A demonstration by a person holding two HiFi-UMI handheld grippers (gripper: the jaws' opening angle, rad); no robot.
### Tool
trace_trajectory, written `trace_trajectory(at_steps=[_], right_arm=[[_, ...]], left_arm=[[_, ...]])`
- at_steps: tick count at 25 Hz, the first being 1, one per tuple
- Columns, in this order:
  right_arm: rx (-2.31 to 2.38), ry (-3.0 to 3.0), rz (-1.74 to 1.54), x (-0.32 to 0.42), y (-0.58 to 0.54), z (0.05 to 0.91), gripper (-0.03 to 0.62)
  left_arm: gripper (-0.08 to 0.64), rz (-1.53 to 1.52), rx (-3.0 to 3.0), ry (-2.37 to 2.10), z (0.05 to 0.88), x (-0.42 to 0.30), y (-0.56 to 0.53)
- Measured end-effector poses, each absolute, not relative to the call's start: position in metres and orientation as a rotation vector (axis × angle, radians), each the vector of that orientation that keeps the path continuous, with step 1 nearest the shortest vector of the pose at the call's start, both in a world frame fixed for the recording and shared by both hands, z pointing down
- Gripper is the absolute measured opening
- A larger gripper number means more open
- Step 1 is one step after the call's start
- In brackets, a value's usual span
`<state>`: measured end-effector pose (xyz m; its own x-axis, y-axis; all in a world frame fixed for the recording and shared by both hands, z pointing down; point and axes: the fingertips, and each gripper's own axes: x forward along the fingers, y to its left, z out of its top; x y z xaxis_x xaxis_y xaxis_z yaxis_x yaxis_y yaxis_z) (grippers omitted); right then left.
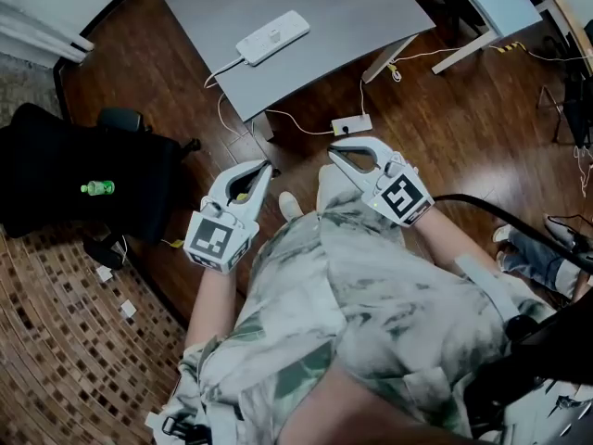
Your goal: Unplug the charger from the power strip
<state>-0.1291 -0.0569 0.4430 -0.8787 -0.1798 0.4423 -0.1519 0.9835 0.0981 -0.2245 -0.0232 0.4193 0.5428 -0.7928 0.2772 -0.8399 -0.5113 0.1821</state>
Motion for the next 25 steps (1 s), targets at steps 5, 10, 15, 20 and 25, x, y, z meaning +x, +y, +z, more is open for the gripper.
trace_trajectory(at_steps=[5, 10, 15, 20, 25], right_arm=[[0.251, -2.652, -0.087, -0.134, -0.106, 0.467, 0.006], [0.236, -2.622, -0.092, -0.158, -0.185, 0.489, 0.006], [0.151, -2.554, -0.097, -0.175, -0.255, 0.535, 0.006], [0.025, -2.465, -0.091, -0.195, -0.303, 0.596, 0.006], [-0.037, -2.414, -0.102, -0.216, -0.332, 0.634, 0.006]], left_arm=[[0.003, 0.254, 2.465, -1.334, 0.440, -0.224, -0.060], [0.003, 0.271, 2.418, -1.357, 0.450, -0.241, -0.126], [0.003, 0.347, 2.369, -1.374, 0.479, -0.247, -0.192], [0.100, 0.441, 2.284, -1.377, 0.528, -0.252, -0.246], [0.126, 0.581, 2.247, -1.365, 0.568, -0.260, -0.283]])
